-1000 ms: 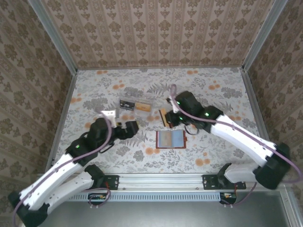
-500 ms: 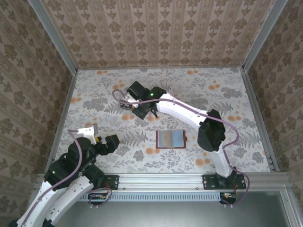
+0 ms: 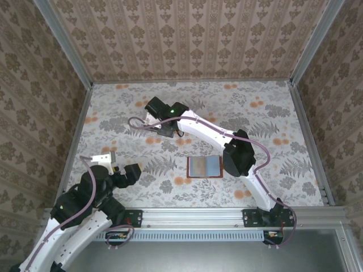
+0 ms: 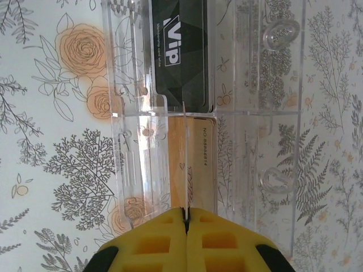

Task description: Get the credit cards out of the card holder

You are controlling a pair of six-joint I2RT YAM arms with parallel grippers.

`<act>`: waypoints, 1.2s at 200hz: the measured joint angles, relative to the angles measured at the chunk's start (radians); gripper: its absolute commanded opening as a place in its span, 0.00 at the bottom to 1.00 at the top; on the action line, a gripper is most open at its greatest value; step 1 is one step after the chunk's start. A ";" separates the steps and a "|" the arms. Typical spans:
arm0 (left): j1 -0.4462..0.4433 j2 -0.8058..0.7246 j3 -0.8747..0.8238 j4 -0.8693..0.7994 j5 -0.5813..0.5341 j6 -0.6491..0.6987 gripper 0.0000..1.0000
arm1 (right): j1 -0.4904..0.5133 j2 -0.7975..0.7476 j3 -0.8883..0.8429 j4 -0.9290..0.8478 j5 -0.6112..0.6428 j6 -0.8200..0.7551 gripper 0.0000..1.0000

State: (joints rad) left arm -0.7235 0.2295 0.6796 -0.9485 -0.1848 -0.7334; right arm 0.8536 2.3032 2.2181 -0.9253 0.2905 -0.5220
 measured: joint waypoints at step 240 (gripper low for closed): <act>0.005 0.038 0.002 -0.003 -0.014 0.000 1.00 | -0.047 0.086 -0.016 0.013 0.025 -0.033 0.04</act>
State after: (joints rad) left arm -0.7185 0.2676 0.6811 -0.9516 -0.1993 -0.7338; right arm 0.8066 2.3890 2.2017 -0.9119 0.3157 -0.5549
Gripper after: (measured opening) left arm 0.993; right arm 0.095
